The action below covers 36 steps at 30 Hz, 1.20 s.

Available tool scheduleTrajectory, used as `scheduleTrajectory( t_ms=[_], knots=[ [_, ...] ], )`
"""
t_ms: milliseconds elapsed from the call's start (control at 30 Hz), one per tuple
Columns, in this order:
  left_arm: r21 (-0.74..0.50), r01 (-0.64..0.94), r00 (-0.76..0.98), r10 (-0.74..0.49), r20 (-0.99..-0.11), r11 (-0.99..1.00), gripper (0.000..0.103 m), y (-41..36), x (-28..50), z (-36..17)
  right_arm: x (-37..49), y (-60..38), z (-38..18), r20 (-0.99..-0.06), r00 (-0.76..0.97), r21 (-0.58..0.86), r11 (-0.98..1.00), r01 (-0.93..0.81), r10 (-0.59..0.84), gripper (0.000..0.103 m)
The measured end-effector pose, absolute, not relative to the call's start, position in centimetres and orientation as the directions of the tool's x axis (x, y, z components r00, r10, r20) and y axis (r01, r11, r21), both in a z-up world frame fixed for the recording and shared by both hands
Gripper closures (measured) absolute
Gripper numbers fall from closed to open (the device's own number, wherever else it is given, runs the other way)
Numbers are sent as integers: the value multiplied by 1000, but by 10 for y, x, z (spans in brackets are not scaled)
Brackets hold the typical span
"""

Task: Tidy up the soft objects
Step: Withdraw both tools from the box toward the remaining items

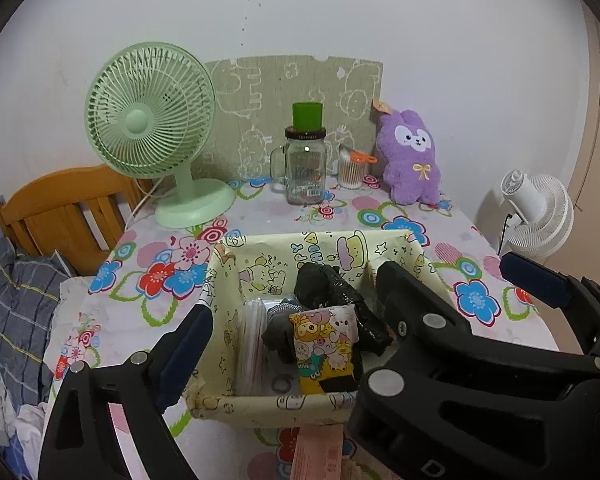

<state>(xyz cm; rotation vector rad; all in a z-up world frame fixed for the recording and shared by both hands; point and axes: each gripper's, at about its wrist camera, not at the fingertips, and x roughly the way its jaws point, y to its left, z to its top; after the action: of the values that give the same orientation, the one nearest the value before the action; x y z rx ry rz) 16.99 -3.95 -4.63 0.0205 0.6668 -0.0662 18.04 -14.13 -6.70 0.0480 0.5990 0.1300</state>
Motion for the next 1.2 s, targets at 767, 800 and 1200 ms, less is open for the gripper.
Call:
scheduleTrajectory(
  t_ms=[767,800,1200],
  knots=[
    [3,62,841,-51,-539,998,8,-43,101,-15,105,-146,-34,-476,872,39,994,-107,112,6],
    [2,63,842,-52,-537,998,8,-44,98,-15,102,-147,-33,-475,873,40,993,-108,114,6],
    [5,69,860,-57,-507,998,8,-48,65,-16,69,-150,-35,-464,876,49,991,-122,131,6]
  ],
)
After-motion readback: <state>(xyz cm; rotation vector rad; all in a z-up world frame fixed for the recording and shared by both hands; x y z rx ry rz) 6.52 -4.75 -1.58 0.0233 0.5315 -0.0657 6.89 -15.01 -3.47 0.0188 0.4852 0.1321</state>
